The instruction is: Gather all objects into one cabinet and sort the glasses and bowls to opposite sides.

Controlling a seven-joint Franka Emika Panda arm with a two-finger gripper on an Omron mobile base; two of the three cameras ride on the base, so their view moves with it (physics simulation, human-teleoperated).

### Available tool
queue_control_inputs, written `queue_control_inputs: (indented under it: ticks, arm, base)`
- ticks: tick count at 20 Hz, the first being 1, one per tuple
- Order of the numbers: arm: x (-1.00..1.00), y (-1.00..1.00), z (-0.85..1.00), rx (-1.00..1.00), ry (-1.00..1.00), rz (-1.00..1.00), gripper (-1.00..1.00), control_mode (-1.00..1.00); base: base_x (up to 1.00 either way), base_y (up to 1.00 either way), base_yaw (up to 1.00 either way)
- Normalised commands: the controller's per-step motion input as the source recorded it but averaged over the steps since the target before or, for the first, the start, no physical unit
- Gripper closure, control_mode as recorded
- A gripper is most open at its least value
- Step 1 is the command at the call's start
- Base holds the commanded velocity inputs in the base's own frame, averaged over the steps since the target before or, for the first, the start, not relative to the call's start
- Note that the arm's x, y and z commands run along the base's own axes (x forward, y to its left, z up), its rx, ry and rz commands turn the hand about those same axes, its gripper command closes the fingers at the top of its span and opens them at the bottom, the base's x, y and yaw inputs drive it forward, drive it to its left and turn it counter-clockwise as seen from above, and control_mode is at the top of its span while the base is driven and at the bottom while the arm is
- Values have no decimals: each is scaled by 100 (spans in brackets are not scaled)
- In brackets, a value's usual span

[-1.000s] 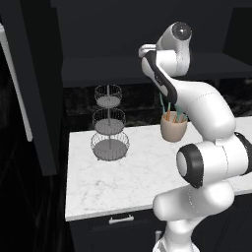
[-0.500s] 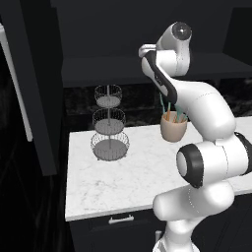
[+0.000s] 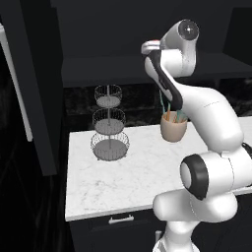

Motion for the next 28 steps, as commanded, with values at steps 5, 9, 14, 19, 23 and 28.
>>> queue_control_inputs:
  ticks: [5, 9, 14, 19, 23, 28]
  arm:
    - [-48, 0, 2, 0, -17, 0, 100, -100]
    - [-54, 0, 0, 0, -15, 0, 100, -100]
    - [-54, 0, 9, 0, -14, 0, 100, -100]
    - [-26, 0, 5, 0, -5, 0, 100, -100]
    - [0, 0, 0, 0, 0, 0, 100, -100]
    - [0, 0, 0, 0, 0, 0, 100, 100]
  base:
    - [0, 0, 0]
    - [0, 0, 0]
    - [0, 0, 0]
    - [0, 0, 0]
    - [0, 0, 0]
    - [0, 0, 0]
